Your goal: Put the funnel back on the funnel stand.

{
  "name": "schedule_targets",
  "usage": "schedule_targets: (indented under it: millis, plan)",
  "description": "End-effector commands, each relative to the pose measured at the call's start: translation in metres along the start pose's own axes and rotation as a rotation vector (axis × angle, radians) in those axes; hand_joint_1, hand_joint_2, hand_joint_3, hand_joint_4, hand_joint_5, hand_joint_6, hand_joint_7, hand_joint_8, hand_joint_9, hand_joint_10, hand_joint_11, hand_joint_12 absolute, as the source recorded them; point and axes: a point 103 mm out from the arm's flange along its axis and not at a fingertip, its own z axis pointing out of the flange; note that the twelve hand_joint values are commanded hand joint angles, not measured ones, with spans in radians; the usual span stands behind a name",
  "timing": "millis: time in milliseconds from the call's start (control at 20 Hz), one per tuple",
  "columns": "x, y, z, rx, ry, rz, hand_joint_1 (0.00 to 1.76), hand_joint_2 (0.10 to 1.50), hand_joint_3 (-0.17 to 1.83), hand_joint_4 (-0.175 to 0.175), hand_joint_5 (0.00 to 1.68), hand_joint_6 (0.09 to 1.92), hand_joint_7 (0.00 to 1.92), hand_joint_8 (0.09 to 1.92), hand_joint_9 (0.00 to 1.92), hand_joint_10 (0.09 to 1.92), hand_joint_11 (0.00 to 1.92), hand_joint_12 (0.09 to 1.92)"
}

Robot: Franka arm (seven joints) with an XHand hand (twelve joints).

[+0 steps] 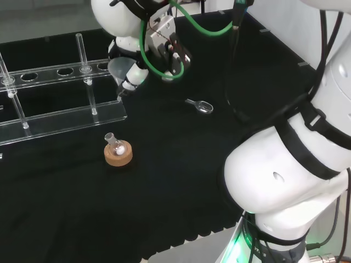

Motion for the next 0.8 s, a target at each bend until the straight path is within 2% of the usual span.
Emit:
schedule_targets:
  millis: [50, 200, 400, 600, 800]
  plan:
    - [-0.031, 0.021, -0.014, -0.025, -0.083, 0.027, 0.86, 0.67, 0.05, 0.164, 1.04, 0.64, 1.39, 0.27, 1.08, 0.31, 0.12, 1.52]
    - [-0.042, 0.034, -0.019, -0.045, -0.114, 0.034, 0.86, 0.66, 0.06, 0.166, 1.05, 0.64, 1.40, 0.26, 1.10, 0.30, 0.17, 1.50]
    - [-0.059, 0.046, -0.028, -0.035, -0.165, 0.020, 0.87, 0.66, 0.07, 0.173, 1.06, 0.63, 1.41, 0.25, 1.11, 0.29, 0.18, 1.49]
    - [-0.072, 0.051, -0.037, -0.011, -0.216, -0.007, 0.87, 0.66, 0.07, 0.175, 1.06, 0.63, 1.42, 0.25, 1.12, 0.28, 0.19, 1.48]
    - [-0.068, 0.057, -0.044, -0.016, -0.257, -0.059, 0.87, 0.65, 0.08, 0.175, 1.07, 0.63, 1.42, 0.24, 1.12, 0.27, 0.19, 1.48]
